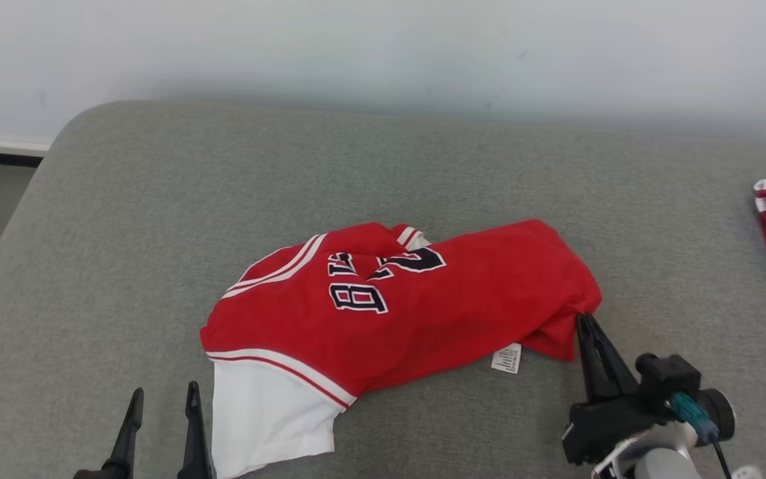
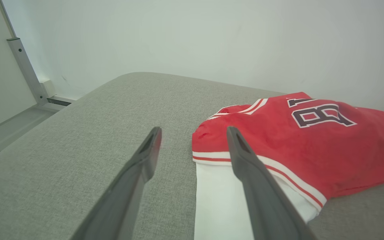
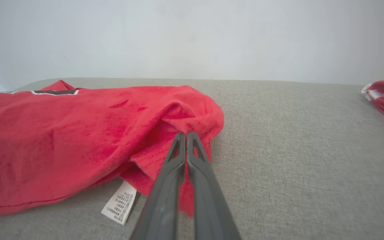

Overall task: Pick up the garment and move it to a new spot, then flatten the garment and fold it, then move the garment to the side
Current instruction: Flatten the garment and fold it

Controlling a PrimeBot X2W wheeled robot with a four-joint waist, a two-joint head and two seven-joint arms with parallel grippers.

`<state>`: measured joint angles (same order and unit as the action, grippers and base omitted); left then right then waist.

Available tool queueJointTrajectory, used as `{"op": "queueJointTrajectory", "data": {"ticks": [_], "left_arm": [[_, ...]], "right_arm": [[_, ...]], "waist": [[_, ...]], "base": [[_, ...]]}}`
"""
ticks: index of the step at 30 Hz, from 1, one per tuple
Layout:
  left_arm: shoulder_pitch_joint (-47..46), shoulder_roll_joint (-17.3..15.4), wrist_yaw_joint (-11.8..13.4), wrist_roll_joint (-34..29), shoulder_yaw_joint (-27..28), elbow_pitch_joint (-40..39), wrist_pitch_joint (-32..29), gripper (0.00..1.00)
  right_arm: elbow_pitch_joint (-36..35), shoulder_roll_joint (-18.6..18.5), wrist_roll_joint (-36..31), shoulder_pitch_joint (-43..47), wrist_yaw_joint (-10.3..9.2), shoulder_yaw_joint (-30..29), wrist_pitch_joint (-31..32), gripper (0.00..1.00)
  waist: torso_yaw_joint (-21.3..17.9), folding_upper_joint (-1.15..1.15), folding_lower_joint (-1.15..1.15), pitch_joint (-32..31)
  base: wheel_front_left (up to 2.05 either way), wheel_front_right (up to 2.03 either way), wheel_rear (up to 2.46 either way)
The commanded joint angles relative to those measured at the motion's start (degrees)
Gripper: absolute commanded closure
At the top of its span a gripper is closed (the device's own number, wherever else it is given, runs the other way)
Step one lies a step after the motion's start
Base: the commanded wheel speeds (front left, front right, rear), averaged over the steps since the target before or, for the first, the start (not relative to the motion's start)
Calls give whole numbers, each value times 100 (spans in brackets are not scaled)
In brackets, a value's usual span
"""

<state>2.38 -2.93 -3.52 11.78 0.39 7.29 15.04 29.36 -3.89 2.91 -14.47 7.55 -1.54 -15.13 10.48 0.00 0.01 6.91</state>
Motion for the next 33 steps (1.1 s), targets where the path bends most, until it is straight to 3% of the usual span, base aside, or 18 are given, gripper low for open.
{"op": "queueJointTrajectory", "data": {"ticks": [1,10,19,22,23,24,25,26,27,28,33], "left_arm": [[83,9,-12,37,1,24,19,0],[169,8,14,115,-83,161,20,0],[242,8,-19,104,-85,249,20,0],[261,8,-27,90,-62,261,20,0],[277,8,-32,84,-55,268,20,0],[296,8,-39,78,-47,285,20,0],[310,8,-41,75,-40,297,20,0],[321,8,-32,75,-34,304,20,0],[327,8,-37,74,-32,314,20,0],[331,9,-42,72,-29,322,20,0],[327,8,-42,85,-43,346,20,0]], "right_arm": [[-311,-86,-18,227,-15,61,1,100],[-1903,-596,109,1496,-15,657,2,100],[-2628,-979,443,2569,-15,1086,1,100],[-2483,-1123,533,2833,-15,1159,2,100],[-2443,-1122,587,2843,-15,1185,1,75],[-2395,-1121,665,2868,-15,1233,1,94],[-2341,-1172,672,2900,-15,1300,2,100],[-2305,-1199,705,2907,-15,1327,2,100],[-2285,-1213,734,2903,-15,1319,1,79],[-2290,-1218,765,2882,-15,1305,1,0],[-2646,-1277,914,2680,-15,1201,2,0]], "waist": [[-155,0,-1,-83],[-555,0,-1,-252],[-686,0,-1,-332],[-707,0,-1,-364],[-710,0,-1,-373],[-710,0,-1,-391],[-708,0,-1,-402],[-708,0,-1,-413],[-706,0,-1,-424],[-704,0,-1,-431],[-675,0,-1,-453]], "base": [[0,0,0],[0,0,0],[0,0,0],[0,0,0],[0,0,0],[0,0,0],[0,0,0],[0,0,0],[0,0,0],[0,0,0],[0,0,0]]}}
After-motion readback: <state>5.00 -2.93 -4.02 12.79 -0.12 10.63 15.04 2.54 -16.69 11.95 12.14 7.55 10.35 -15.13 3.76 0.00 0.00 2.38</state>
